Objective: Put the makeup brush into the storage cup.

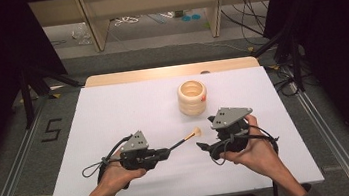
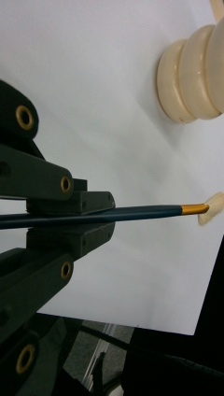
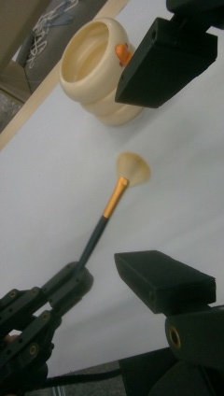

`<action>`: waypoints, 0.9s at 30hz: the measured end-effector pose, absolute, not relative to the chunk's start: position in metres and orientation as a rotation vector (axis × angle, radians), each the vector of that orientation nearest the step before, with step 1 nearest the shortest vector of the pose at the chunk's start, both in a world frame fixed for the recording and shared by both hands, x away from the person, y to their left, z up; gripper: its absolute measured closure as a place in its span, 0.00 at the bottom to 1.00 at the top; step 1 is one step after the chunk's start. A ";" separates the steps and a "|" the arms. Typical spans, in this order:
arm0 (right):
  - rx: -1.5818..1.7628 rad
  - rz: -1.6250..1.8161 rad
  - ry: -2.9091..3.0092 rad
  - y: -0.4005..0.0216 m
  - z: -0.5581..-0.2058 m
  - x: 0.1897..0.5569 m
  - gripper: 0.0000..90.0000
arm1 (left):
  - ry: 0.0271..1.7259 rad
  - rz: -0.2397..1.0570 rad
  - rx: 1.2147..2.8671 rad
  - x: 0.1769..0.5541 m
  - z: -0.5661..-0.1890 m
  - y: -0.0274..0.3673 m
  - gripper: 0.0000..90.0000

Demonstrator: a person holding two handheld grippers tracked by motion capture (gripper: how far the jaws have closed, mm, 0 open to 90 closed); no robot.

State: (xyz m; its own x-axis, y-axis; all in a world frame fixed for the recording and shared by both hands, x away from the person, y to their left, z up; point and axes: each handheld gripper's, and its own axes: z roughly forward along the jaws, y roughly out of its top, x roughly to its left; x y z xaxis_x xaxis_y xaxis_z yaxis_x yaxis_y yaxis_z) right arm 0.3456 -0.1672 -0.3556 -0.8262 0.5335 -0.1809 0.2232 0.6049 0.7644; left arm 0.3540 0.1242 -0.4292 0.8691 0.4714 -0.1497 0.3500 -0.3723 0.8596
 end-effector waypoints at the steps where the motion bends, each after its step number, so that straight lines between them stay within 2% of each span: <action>1: 0.619 1.085 2.447 -0.167 -0.357 0.345 0.22 | 0.597 0.166 2.002 0.354 -0.428 0.125 0.94; 13: 0.740 1.191 2.495 -0.167 -0.389 0.352 0.22 | 0.638 0.212 1.887 0.354 -0.421 0.131 0.94; 27: 0.789 1.416 2.437 -0.167 -0.396 0.358 0.24 | 0.634 0.239 1.772 0.348 -0.416 0.131 0.94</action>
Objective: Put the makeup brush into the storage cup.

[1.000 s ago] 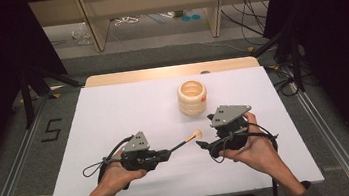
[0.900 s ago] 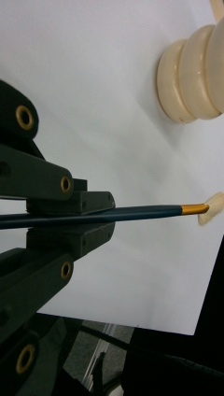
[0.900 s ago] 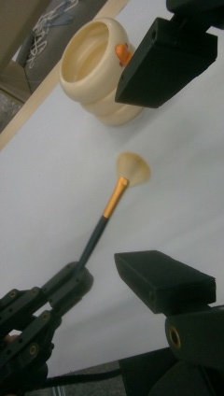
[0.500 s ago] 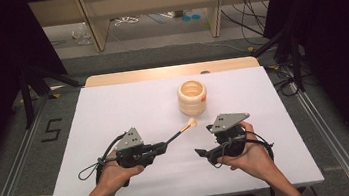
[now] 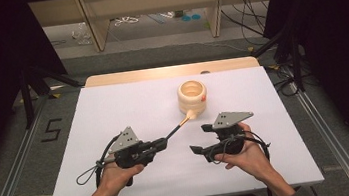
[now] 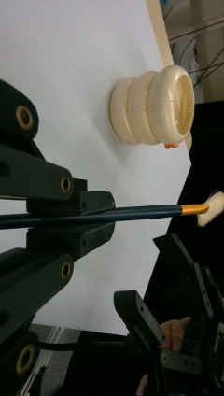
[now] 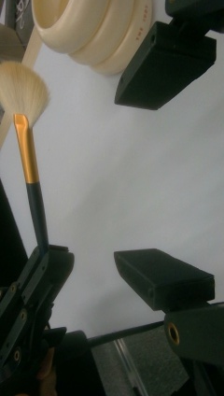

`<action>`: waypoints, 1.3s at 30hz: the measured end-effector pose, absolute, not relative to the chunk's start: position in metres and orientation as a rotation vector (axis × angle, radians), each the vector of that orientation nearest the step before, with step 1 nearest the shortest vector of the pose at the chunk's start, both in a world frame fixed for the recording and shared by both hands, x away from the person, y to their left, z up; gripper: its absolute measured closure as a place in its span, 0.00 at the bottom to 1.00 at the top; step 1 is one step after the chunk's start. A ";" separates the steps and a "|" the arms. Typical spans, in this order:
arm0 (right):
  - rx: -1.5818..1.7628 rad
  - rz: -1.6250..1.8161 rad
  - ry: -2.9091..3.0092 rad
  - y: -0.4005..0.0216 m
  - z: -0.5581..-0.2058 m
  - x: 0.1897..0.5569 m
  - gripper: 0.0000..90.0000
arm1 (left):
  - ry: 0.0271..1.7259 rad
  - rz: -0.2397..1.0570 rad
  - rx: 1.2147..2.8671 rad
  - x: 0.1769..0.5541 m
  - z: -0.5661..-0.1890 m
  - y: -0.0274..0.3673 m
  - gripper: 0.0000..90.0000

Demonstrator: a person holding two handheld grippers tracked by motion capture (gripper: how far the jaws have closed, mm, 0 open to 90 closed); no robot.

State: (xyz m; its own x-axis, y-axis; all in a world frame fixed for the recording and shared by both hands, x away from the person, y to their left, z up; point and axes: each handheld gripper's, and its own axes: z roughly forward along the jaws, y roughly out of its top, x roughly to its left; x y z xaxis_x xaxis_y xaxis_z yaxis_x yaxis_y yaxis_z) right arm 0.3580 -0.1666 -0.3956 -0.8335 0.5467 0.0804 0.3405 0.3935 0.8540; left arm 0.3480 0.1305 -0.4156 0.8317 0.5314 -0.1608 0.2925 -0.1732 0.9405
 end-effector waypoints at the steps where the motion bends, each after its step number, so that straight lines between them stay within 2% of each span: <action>1: 0.779 1.442 2.430 -0.166 -0.396 0.359 0.24 | 0.633 0.236 1.760 0.347 -0.415 0.130 0.94; 23: 0.776 1.676 2.372 -0.156 -0.391 0.367 0.27 | 0.588 0.244 1.711 0.341 -0.415 0.125 0.94; 39: 0.806 1.808 2.334 -0.154 -0.388 0.374 0.38 | 0.558 0.255 1.697 0.337 -0.413 0.122 0.94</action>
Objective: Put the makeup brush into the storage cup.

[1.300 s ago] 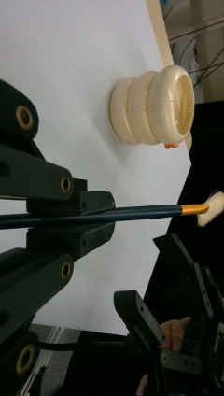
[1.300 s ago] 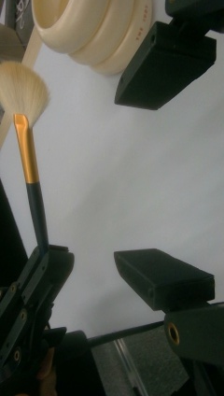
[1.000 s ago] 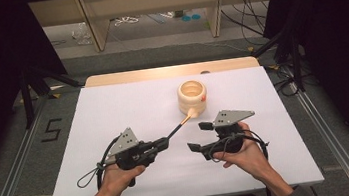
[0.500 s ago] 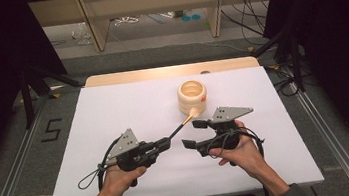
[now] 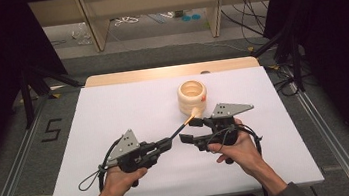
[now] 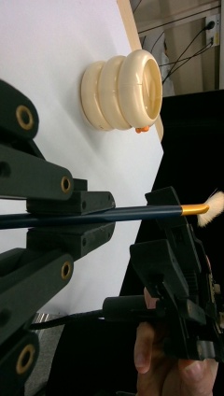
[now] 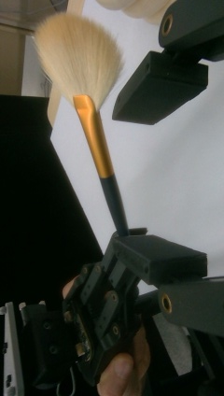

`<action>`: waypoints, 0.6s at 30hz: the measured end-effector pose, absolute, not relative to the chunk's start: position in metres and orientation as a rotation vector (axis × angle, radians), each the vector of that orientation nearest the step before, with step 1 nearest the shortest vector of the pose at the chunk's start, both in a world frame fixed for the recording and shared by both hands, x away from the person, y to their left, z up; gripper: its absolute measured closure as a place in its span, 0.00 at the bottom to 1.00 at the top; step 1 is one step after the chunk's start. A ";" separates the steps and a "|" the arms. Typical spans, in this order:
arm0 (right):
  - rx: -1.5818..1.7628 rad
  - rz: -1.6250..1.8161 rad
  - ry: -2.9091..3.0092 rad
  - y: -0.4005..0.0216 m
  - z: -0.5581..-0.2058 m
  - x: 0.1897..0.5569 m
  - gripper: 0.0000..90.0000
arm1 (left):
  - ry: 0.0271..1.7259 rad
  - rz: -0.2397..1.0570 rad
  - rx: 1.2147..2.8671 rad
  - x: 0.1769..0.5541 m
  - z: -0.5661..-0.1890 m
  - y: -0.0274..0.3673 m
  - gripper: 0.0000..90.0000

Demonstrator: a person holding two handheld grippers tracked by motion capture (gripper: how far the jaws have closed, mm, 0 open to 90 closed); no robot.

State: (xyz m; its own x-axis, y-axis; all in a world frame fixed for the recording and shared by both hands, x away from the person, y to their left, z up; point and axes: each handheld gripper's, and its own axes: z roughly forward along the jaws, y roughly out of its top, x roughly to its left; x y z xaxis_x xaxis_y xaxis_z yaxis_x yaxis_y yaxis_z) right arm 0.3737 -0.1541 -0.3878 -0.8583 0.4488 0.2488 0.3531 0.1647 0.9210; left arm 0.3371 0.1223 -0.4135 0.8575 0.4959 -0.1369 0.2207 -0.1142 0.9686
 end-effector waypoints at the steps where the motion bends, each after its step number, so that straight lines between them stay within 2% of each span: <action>1: 0.810 1.835 2.324 -0.153 -0.388 0.374 0.38 | 0.559 0.254 1.697 0.337 -0.414 0.122 0.94; 18: 0.816 1.915 2.326 -0.153 -0.386 0.377 0.50 | 0.528 0.272 1.690 0.334 -0.413 0.120 0.94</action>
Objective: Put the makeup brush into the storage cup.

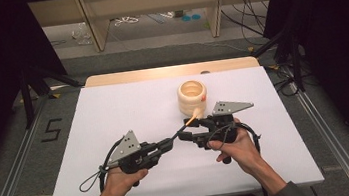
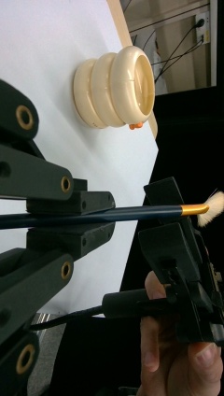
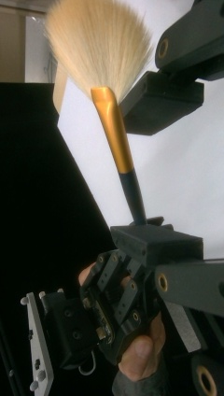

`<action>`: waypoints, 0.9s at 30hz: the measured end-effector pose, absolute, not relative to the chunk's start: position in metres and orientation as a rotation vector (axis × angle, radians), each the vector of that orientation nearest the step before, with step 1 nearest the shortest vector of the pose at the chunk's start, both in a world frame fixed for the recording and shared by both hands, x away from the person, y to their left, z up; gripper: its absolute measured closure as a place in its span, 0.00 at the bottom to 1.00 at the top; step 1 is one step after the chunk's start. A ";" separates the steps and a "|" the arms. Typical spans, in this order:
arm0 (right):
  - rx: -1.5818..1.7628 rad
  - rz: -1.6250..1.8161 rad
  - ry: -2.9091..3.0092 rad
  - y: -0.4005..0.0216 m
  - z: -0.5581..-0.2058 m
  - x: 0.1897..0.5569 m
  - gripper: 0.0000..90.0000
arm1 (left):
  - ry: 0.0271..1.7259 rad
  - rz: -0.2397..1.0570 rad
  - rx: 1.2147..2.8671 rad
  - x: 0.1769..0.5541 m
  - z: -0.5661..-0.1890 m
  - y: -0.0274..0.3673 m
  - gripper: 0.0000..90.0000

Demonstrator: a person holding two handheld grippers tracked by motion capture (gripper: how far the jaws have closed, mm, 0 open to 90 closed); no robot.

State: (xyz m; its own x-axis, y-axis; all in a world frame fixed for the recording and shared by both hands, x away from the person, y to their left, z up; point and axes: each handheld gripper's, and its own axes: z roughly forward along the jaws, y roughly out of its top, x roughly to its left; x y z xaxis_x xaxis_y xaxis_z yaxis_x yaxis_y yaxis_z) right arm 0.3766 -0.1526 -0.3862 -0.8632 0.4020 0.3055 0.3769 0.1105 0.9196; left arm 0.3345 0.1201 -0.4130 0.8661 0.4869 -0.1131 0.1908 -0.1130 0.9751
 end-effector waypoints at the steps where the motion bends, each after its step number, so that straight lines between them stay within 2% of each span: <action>1: 0.812 1.919 2.324 -0.153 -0.386 0.377 0.50 | 0.524 0.272 1.691 0.335 -0.413 0.120 0.94; 17: 0.812 2.015 2.305 -0.154 -0.384 0.377 0.63 | 0.479 0.315 1.652 0.331 -0.413 0.117 0.94; 27: 0.815 2.065 2.297 -0.153 -0.383 0.376 0.68 | 0.484 0.332 1.633 0.329 -0.413 0.115 0.94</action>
State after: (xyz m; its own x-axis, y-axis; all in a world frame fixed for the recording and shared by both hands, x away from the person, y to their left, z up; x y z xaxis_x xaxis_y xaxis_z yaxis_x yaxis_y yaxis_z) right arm 0.3765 -0.1531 -0.3830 -0.8685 0.3325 0.3676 0.4008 0.0350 0.9155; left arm 0.3292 0.1151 -0.4132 0.8669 0.4941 -0.0655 0.1167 -0.0734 0.9904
